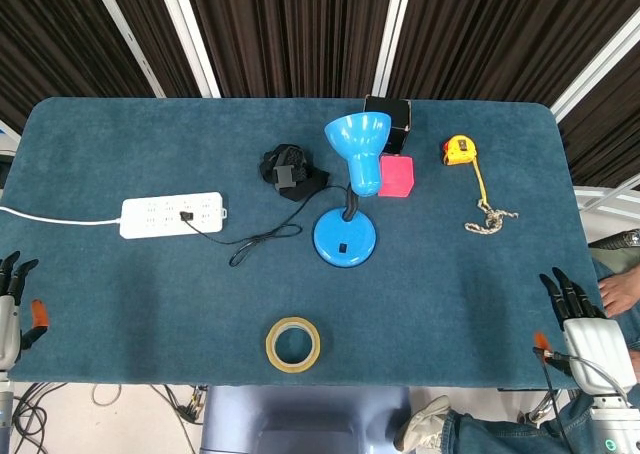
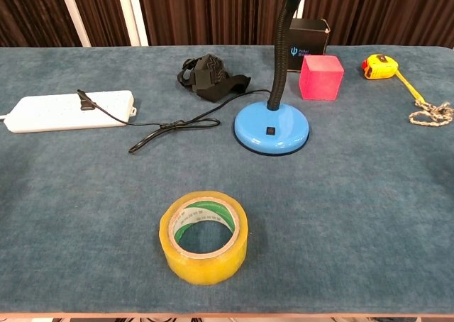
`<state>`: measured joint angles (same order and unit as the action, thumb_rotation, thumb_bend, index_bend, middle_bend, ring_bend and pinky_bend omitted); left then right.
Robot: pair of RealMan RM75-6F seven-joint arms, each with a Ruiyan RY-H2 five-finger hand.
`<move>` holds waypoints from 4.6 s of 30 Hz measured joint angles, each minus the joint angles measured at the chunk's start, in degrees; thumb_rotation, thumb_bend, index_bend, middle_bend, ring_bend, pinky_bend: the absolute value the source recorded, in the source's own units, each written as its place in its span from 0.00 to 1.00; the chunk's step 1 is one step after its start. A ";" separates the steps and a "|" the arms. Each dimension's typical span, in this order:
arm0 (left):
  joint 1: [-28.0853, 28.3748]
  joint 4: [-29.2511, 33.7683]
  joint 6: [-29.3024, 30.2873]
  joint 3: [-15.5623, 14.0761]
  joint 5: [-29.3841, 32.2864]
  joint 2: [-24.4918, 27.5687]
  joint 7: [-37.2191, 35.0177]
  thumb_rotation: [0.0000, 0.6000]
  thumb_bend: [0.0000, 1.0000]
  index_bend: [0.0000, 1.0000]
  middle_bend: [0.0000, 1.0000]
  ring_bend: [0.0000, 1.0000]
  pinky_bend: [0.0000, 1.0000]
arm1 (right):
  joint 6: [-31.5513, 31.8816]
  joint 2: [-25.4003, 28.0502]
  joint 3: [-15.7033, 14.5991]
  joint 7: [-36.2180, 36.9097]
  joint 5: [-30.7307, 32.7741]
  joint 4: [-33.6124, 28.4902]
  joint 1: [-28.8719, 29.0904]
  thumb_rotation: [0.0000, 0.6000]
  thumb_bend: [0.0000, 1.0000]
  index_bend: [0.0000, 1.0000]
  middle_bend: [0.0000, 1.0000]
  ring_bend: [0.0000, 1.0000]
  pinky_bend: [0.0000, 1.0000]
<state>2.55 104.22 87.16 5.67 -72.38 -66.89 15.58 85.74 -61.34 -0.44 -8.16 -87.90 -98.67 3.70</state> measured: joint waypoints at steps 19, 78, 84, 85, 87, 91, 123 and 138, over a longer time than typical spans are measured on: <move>0.27 0.33 -0.75 0.05 0.63 0.17 -0.05 1.00 0.64 0.15 0.02 0.00 0.00 | -26.22 0.27 7.71 -10.40 19.59 -9.55 18.88 1.00 0.62 0.00 0.68 0.77 0.72; 0.61 0.42 -1.72 0.09 1.80 0.75 -0.66 1.00 0.64 0.15 0.02 0.00 0.00 | -29.59 -29.15 10.91 -31.59 54.16 3.23 46.15 1.00 0.86 0.00 0.74 0.82 0.98; 0.64 0.37 -1.69 0.07 1.83 0.74 -0.47 1.00 0.64 0.15 0.02 0.00 0.00 | -29.61 -29.40 10.51 -31.32 54.49 3.60 46.68 1.00 0.86 0.00 0.75 0.82 1.00; 0.64 0.38 -1.71 0.08 1.89 0.74 -0.47 1.00 0.64 0.15 0.02 0.00 0.00 | -29.61 -29.42 10.41 -31.32 54.48 3.61 46.77 1.00 0.86 0.00 0.75 0.82 1.00; 0.65 0.39 -1.79 0.08 2.02 0.76 -0.45 1.00 0.64 0.15 0.02 0.00 0.00 | -29.51 -29.49 10.25 -31.27 54.50 3.60 46.94 1.00 0.86 0.00 0.75 0.82 1.00; 0.68 0.40 -1.81 0.09 2.04 0.77 -0.43 1.00 0.64 0.15 0.02 0.00 0.00 | -29.35 -29.61 9.99 -31.14 54.61 3.64 47.18 1.00 0.86 0.00 0.74 0.82 1.00; 0.75 0.07 -1.60 0.08 1.88 0.72 -0.36 1.00 0.64 0.15 0.02 0.00 0.00 | -29.46 -30.30 6.27 -33.25 56.89 1.64 49.92 1.00 0.86 0.04 0.74 0.82 1.00; 0.75 0.13 -1.73 0.06 2.18 0.80 -0.22 1.00 0.64 0.15 0.02 0.00 0.00 | -20.52 -25.18 7.40 -31.10 53.06 -6.15 46.93 1.00 0.79 0.00 0.40 0.52 1.00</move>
<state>3.30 104.35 85.43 5.74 -70.20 -66.08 15.36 65.21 -86.52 6.97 -39.26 -34.84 -104.82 50.63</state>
